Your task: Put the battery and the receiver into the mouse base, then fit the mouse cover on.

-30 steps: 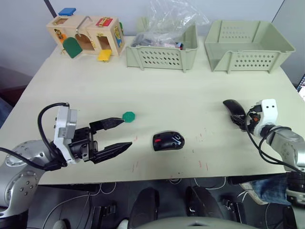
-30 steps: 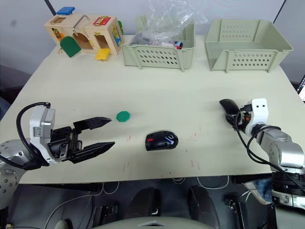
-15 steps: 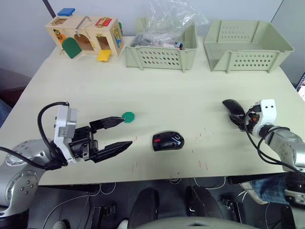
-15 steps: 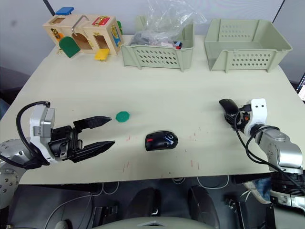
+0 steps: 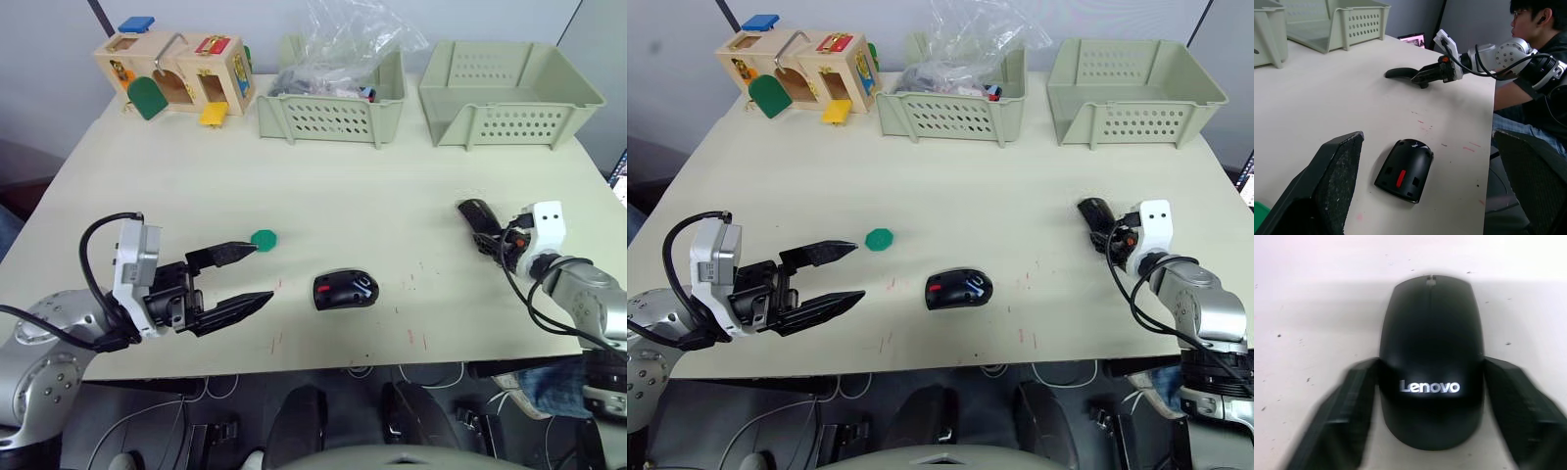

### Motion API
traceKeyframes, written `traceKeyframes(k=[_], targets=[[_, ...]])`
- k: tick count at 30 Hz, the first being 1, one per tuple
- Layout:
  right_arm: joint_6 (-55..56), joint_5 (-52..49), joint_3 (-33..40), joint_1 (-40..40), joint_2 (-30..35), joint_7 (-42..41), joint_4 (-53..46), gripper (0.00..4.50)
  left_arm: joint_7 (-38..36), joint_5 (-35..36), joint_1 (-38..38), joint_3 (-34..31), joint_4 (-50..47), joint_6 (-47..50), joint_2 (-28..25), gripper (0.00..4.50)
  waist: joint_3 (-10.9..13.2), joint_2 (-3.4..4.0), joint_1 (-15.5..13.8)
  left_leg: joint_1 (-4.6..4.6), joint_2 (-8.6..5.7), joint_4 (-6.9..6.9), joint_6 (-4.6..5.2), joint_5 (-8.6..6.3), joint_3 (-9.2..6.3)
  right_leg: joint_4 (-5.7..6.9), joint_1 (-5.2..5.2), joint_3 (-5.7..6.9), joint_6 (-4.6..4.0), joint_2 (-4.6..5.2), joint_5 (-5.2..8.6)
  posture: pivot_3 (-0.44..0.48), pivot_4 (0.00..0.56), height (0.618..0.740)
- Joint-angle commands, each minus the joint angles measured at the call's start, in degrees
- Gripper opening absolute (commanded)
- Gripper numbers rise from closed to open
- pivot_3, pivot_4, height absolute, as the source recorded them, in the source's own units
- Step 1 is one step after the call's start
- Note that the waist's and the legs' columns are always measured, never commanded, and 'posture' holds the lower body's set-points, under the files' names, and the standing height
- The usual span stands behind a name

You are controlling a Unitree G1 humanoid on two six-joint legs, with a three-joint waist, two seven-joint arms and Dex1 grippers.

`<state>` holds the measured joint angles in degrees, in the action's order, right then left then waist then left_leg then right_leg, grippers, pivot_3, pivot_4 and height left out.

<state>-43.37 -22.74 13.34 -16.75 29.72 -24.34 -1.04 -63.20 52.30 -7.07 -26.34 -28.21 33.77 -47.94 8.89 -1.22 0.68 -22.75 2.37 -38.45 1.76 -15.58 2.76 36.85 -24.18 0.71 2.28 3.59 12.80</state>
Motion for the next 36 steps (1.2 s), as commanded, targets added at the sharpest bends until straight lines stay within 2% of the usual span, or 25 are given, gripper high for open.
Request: traceKeyframes(k=[1,10,13,18,21,23,26,28,32,36], targets=[[0.9,-0.1,0.6,-0.9,0.6,-0.6,-1.0,2.77,0.3,0.3,-0.5,-0.4,-1.9,-1.0,0.2,4.5,0.0,0.0,0.0,0.0,0.0,0.0,0.0,0.0,0.0,0.0,0.0,0.0,0.0,0.0,0.0,0.0,0.15,0.74],[-0.5,-1.7,0.8,-0.5,2.5,-3.3,-4.4,2.77,0.7,0.0,-1.1,-0.4,-1.8,-1.4,0.8,4.5,0.0,0.02,0.0,0.0,0.0,0.0,0.0,0.0,0.0,0.0,0.0,-0.01,0.0,0.0,0.0,0.0,0.15,0.74],[-3.9,-5.9,1.1,-0.2,5.4,-8.4,-9.5,2.77,1.7,0.0,-1.0,-0.8,-1.3,-1.6,1.3,4.5,0.1,0.09,0.0,0.0,0.0,0.0,0.0,0.0,-0.01,0.0,0.0,0.0,0.0,0.0,0.0,0.0,0.15,0.74],[-8.5,-14.4,-0.4,-2.0,16.3,-22.3,-20.0,2.77,1.4,-1.1,-1.3,-1.4,0.3,-2.3,1.2,4.5,0.1,0.2,-0.1,0.0,0.0,0.0,0.0,0.0,-0.07,-0.01,0.0,0.0,0.01,0.01,0.0,0.0,0.15,0.74],[-9.1,-16.9,-3.3,-6.3,20.8,-27.8,-21.9,2.77,0.9,-1.5,-1.9,-1.3,1.6,-2.0,0.7,4.5,0.2,0.12,0.2,0.06,0.03,-0.01,0.0,0.0,-0.11,0.0,0.01,-0.02,-0.03,-0.01,0.02,0.0,0.15,0.74],[-8.7,-17.4,-6.0,-9.2,23.0,-31.6,-22.4,2.77,2.8,-1.8,-1.3,-2.1,3.2,-3.5,2.7,4.5,0.2,0.1,0.1,0.1,0.04,-0.01,0.0,0.0,-0.11,0.0,0.02,-0.01,-0.08,-0.03,0.06,0.0,0.15,0.74],[-9.0,-17.8,-12.8,-17.6,24.8,-37.7,-23.0,2.77,-7.3,-1.0,-2.7,-3.3,6.5,-7.6,2.2,4.5,0.3,0.09,0.1,0.04,0.04,-0.02,0.0,0.0,-0.07,0.01,-0.01,0.0,-0.16,-0.01,0.09,0.0,0.15,0.74],[-8.7,-17.5,-14.9,-19.6,25.4,-39.4,-22.9,2.77,-10.5,-0.9,-3.4,-3.7,7.3,-8.8,1.6,4.5,0.3,0.08,0.1,0.03,0.04,-0.02,0.0,0.0,-0.05,0.0,-0.06,-0.05,-0.16,0.0,0.09,0.0,0.15,0.74],[-7.9,-14.5,-21.9,-24.8,23.5,-40.9,-22.5,2.77,-14.6,-0.9,-6.9,-5.7,8.9,-9.4,1.2,4.5,0.3,0.05,0.0,-0.02,0.04,0.0,0.0,0.0,-0.07,-0.05,-0.06,-0.01,-0.18,0.02,0.11,0.0,0.15,0.74],[-5.0,-9.9,-28.6,-26.7,19.7,-41.1,-20.8,2.77,-16.0,-2.1,-9.6,-6.9,10.0,-10.8,1.5,4.5,0.3,0.04,0.0,-0.04,0.05,0.0,0.0,0.0,-0.08,-0.06,-0.07,-0.01,-0.17,0.03,0.11,0.0,0.15,0.74]])
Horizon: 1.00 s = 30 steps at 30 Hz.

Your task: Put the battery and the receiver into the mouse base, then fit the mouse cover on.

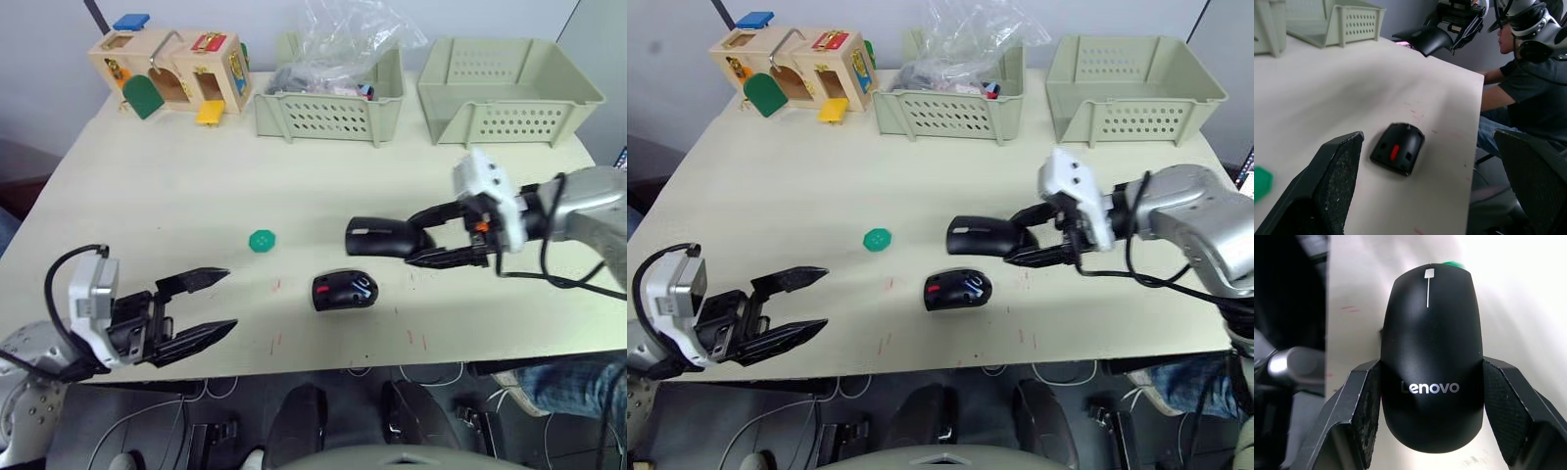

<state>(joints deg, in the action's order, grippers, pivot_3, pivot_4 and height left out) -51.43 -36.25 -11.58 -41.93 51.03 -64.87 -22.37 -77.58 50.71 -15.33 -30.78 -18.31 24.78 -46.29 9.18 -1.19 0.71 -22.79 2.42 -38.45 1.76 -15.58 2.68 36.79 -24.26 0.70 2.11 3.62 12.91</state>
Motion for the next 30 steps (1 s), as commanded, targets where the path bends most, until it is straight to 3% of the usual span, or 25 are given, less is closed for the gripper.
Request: traceKeyframes(k=[1,13,30], targets=[[4.0,5.0,-5.3,-1.5,-2.4,-0.7,1.0,2.77,-2.0,-0.7,-1.8,-2.6,0.4,-2.2,-0.2,4.5,0.0,0.0,0.0,0.0,0.0,0.0,0.0,0.0,0.0,0.01,0.0,0.0,0.0,0.0,0.0,0.0,0.15,0.74],[11.5,15.8,-16.5,-3.3,-10.7,-4.0,8.4,2.77,-2.9,-1.8,-2.9,-3.4,1.8,-2.9,-1.3,4.5,0.0,0.0,0.1,0.01,0.0,-0.03,0.0,0.0,-0.01,0.07,0.0,0.06,-0.02,0.03,-0.01,0.0,0.15,0.74],[15.2,23.4,-19.7,-2.4,-15.8,-5.3,13.4,2.77,-1.9,-1.7,-3.7,-3.5,-0.3,-2.3,-1.0,4.5,0.0,0.01,0.1,0.01,0.0,-0.03,-0.01,0.0,0.01,0.08,0.01,0.09,-0.02,0.03,-0.01,0.0,0.15,0.74]])
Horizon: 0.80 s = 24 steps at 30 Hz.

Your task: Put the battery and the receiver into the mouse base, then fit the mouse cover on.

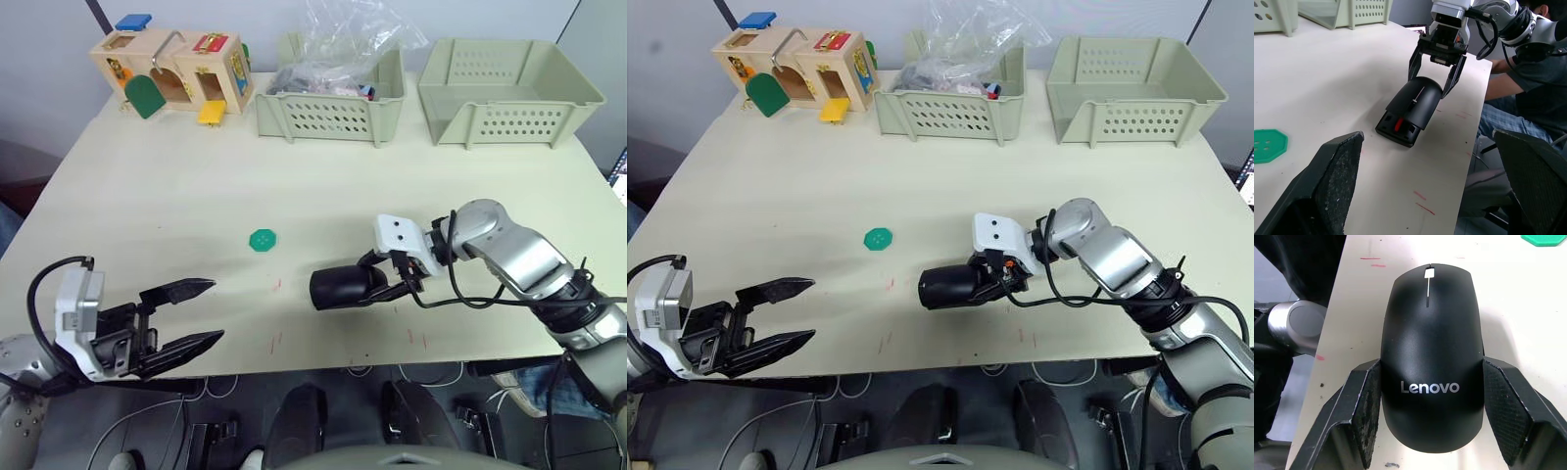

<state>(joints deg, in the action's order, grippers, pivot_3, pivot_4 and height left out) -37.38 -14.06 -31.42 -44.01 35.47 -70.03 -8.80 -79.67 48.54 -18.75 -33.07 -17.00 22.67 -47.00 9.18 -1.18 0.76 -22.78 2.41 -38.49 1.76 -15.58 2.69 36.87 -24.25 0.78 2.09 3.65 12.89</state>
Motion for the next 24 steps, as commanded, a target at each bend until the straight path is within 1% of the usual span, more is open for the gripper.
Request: traceKeyframes(k=[1,14,24], targets=[[1.2,1.6,0.1,-0.3,-0.3,-0.3,0.0,2.77,0.2,0.5,-0.4,-1.2,-1.7,-0.1,-0.3,4.5,0.0,0.0,0.0,0.0,0.0,0.0,0.0,0.0,0.0,0.0,0.0,0.0,0.0,0.0,0.0,0.0,0.15,0.74],[-2.7,2.4,0.5,-1.7,-0.9,-1.6,-0.6,2.77,0.3,0.8,-1.8,-1.9,-2.6,0.1,-0.4,4.5,0.0,0.0,0.0,0.0,0.0,0.0,0.0,0.0,0.0,0.0,0.0,0.0,0.0,0.0,0.0,0.0,0.15,0.74],[-4.8,3.1,-0.5,-2.7,-1.7,-1.7,-0.9,2.77,0.8,0.7,-2.3,-1.6,-3.5,0.4,-0.3,4.5,0.0,0.01,0.0,0.0,0.0,0.0,0.0,0.0,-0.01,0.0,0.0,0.01,0.0,0.0,0.0,0.0,0.15,0.74]])
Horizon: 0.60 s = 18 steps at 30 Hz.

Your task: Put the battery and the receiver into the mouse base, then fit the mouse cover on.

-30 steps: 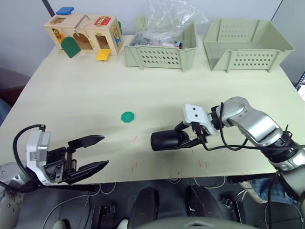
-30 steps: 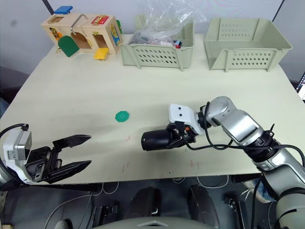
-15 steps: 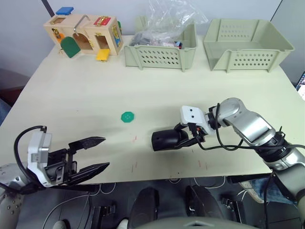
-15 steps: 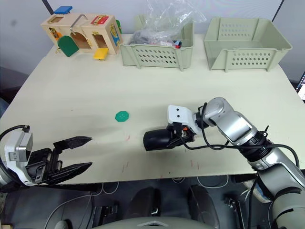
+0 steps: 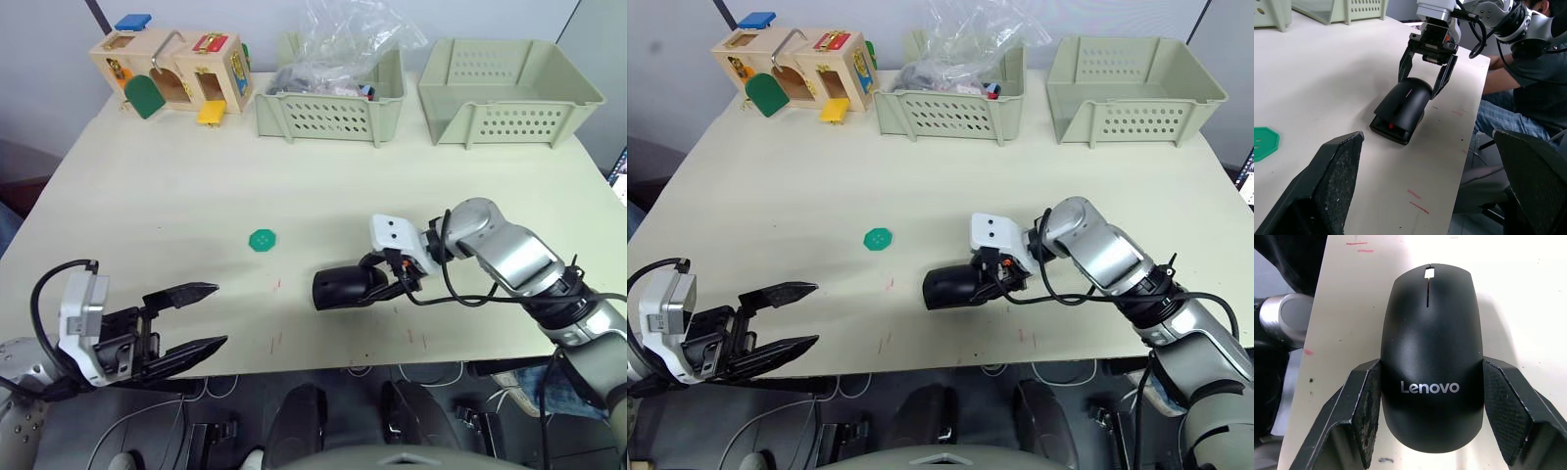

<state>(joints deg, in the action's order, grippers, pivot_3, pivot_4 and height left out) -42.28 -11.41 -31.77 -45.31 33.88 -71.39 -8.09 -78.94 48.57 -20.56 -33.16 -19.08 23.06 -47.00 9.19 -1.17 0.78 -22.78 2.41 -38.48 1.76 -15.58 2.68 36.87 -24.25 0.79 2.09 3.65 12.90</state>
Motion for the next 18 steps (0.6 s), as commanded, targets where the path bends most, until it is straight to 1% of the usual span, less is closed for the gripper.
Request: traceKeyframes(k=[1,18], targets=[[0.1,0.5,-0.3,-1.5,-0.2,-0.4,-1.5,2.77,0.1,0.6,-0.6,-1.5,-1.5,0.0,-0.3,4.5,0.0,0.0,0.0,0.0,0.0,0.0,0.0,0.0,0.0,0.0,0.0,0.0,0.0,0.0,0.0,0.0,0.15,0.74],[-0.2,3.2,-2.2,-2.4,-1.5,-0.5,1.0,2.77,0.9,0.7,-1.1,-1.6,-1.9,0.1,-0.2,4.5,0.0,0.0,0.0,0.0,0.0,0.0,0.0,0.0,0.01,0.0,0.0,0.0,0.0,0.0,0.0,0.0,0.15,0.74]])
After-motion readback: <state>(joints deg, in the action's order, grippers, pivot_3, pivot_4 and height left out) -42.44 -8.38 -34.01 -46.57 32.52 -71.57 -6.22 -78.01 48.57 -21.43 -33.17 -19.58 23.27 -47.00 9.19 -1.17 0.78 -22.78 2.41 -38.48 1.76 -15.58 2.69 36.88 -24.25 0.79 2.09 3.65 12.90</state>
